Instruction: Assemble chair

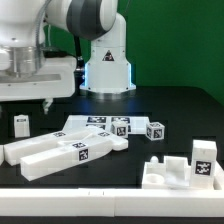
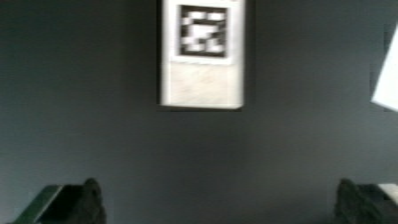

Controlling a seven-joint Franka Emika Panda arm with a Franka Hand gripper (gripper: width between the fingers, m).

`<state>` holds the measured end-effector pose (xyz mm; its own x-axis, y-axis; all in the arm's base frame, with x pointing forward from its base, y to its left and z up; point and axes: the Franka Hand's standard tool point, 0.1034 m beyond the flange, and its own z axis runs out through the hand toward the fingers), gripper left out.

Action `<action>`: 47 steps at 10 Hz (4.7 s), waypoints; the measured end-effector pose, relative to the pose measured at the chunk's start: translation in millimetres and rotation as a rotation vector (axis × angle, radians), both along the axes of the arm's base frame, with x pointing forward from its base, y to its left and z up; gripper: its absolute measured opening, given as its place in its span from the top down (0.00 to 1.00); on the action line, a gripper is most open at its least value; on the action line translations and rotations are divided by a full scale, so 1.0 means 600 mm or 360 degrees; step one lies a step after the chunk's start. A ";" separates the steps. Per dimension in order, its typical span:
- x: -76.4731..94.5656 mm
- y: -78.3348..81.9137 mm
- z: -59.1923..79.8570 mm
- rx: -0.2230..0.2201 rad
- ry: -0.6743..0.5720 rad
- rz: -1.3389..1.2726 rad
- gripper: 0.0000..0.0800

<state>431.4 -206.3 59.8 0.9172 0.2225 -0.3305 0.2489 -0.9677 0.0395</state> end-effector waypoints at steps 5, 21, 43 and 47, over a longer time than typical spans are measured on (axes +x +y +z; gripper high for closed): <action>-0.019 0.024 -0.008 -0.0212 0.0526 -0.0186 0.19; -0.060 0.001 -0.047 -0.0241 0.1098 -0.0216 0.19; -0.079 0.028 -0.035 -0.0179 0.0977 0.0107 0.21; -0.104 0.006 -0.068 -0.0263 0.1046 0.0008 0.19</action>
Offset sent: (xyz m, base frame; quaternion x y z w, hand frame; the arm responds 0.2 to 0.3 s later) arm 0.0000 0.0000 0.0000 0.0000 -0.1938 0.0000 0.9810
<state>369.2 -202.8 19.3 0.5134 0.1247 -0.8491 0.2761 -0.9608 0.0259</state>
